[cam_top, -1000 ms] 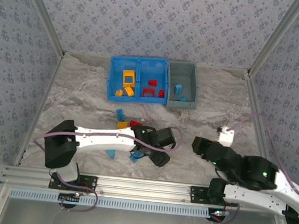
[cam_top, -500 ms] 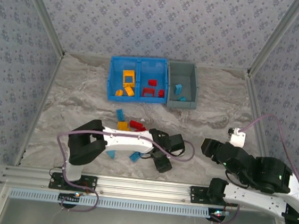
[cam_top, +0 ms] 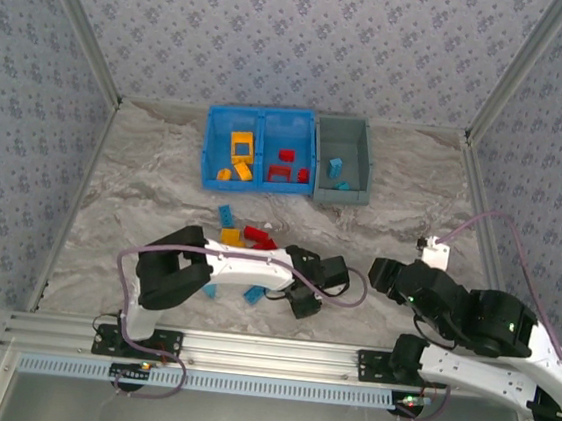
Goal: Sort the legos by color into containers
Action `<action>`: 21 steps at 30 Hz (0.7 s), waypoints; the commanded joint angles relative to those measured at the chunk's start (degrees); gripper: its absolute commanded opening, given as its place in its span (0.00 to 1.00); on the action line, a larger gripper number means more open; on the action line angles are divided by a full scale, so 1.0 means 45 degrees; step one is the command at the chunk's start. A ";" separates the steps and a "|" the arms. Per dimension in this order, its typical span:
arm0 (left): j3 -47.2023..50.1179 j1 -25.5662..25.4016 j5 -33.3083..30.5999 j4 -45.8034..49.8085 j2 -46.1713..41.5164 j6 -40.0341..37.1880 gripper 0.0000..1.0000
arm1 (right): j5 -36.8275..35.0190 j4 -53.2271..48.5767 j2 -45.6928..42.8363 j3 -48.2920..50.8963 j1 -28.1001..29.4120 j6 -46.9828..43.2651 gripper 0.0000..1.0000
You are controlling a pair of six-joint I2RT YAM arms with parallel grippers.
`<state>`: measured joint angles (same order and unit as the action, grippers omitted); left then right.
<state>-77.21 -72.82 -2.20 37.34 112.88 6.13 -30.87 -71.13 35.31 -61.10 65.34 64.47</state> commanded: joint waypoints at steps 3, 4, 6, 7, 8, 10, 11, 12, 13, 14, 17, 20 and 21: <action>0.0383 0.0739 -0.1173 -0.0521 -0.1849 0.1254 0.25 | 0.0618 0.1137 0.0000 0.0133 -0.0272 -0.1531 0.68; 0.0452 0.1054 -0.1248 -0.0434 -0.2329 0.1539 0.25 | 0.0850 0.1718 0.0067 0.0210 -0.0330 -0.1993 0.68; 0.0659 0.1759 -0.1307 -0.0356 -0.3314 0.1942 0.26 | 0.1561 0.2965 0.0324 0.0462 -0.0475 -0.3270 0.68; 0.0744 0.2227 -0.1319 -0.0306 -0.3796 0.2150 0.26 | 0.2031 0.3815 0.0562 0.0618 -0.0578 -0.3980 0.68; 0.0785 0.2736 -0.1211 -0.0222 -0.4217 0.2320 0.26 | 0.2515 0.4720 0.0878 0.0764 -0.0661 -0.4626 0.68; 0.0778 0.3756 -0.1180 -0.0065 -0.4832 0.2525 0.25 | 0.3494 0.6564 0.1625 0.1069 -0.0697 -0.6130 0.67; 0.0700 0.4374 -0.1197 0.0028 -0.5021 0.2592 0.25 | 0.3943 0.7669 0.2031 0.1262 -0.0719 -0.6880 0.67; 0.0544 0.4985 -0.1248 0.0151 -0.5098 0.2655 0.25 | 0.4338 0.8744 0.2478 0.1433 -0.0693 -0.7611 0.67; 0.0346 0.5506 -0.1320 0.0253 -0.5053 0.2706 0.25 | 0.4537 0.9765 0.2881 0.1639 -0.0687 -0.8113 0.67; 0.0073 0.6103 -0.1444 0.0572 -0.4901 0.2743 0.25 | 0.4648 1.0820 0.3347 0.1824 -0.0659 -0.8729 0.67; -0.0894 0.7673 -0.1715 0.0960 -0.4080 0.2965 0.24 | 0.4497 1.3824 0.4957 0.2256 -0.0635 -1.0235 0.67; -0.2486 0.8755 -0.2586 0.1606 -0.2694 0.3260 0.23 | 0.4069 1.6246 0.6409 0.2418 -0.0728 -1.1028 0.66; -0.3068 0.9057 -0.3066 0.1892 -0.2113 0.3363 0.23 | 0.3912 1.6705 0.6940 0.2326 -0.0821 -1.1082 0.66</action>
<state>-85.21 -34.70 -10.85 40.97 98.48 19.00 -12.60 -12.43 63.29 -50.63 62.28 22.09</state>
